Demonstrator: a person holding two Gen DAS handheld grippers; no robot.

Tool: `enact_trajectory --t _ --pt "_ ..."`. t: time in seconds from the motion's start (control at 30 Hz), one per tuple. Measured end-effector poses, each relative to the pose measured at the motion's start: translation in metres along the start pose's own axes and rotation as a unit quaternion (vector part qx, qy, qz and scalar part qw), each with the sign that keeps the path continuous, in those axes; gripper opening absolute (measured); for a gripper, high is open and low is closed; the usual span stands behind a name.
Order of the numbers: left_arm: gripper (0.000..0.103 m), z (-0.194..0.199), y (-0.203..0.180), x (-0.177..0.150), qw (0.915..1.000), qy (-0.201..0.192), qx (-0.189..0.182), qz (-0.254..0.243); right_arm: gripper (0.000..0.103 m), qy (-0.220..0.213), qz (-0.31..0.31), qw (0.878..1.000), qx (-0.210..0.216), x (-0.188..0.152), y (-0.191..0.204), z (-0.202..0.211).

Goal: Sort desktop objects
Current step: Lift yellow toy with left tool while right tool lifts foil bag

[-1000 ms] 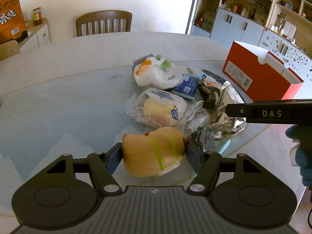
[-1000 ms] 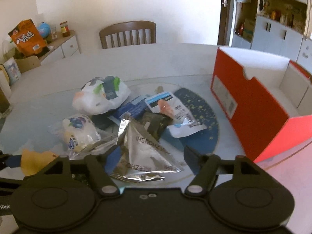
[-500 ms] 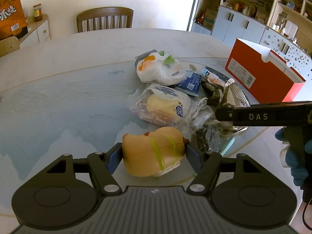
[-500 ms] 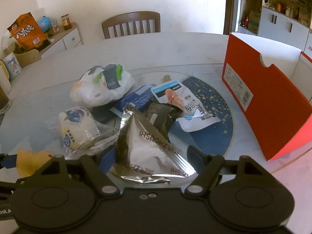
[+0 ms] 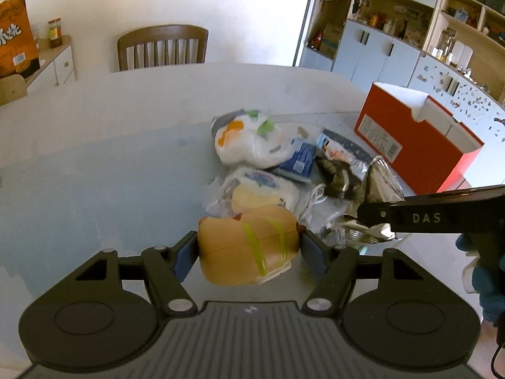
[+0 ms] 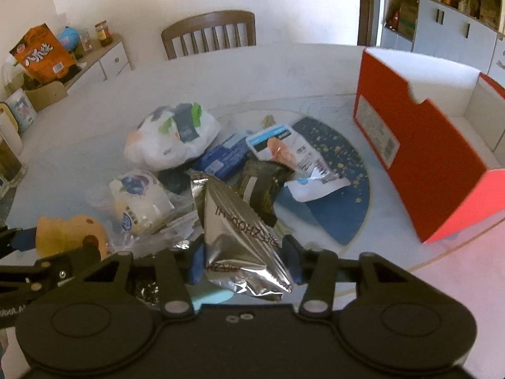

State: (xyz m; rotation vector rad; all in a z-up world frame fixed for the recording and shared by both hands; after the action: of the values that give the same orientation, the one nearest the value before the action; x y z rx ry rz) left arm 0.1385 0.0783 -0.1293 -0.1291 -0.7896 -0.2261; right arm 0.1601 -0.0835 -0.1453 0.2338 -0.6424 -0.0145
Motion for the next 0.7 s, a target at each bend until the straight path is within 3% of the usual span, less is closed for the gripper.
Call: enact_trajectory --t 0.37,0.7 --pt "0.069 0.022 -0.024 0.033 0.9988 -0.027 -0.035 -0.019 0.05 -0.033 -0.029 0.999 0.0 0.021 -0.01 0.05" --pt "0.069 0.033 -0.054 0.062 0.9978 -0.043 -0.043 -0.028 0.05 -0.058 -0.045 0.997 0.017 0.039 -0.038 0.082"
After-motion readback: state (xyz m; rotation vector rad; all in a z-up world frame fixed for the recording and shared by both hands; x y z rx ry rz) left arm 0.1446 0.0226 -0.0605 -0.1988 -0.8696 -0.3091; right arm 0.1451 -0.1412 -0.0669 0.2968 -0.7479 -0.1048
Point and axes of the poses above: each gripper's, at about its wrist camera, not at the fingertips, and z roughly against the way its jaws point, y to its left, x to its top, the point moved 10 cm from there along -z, roughly the way its jaws point, and after that the axes turned 9 degrees about -z, right-handed, at the moved point
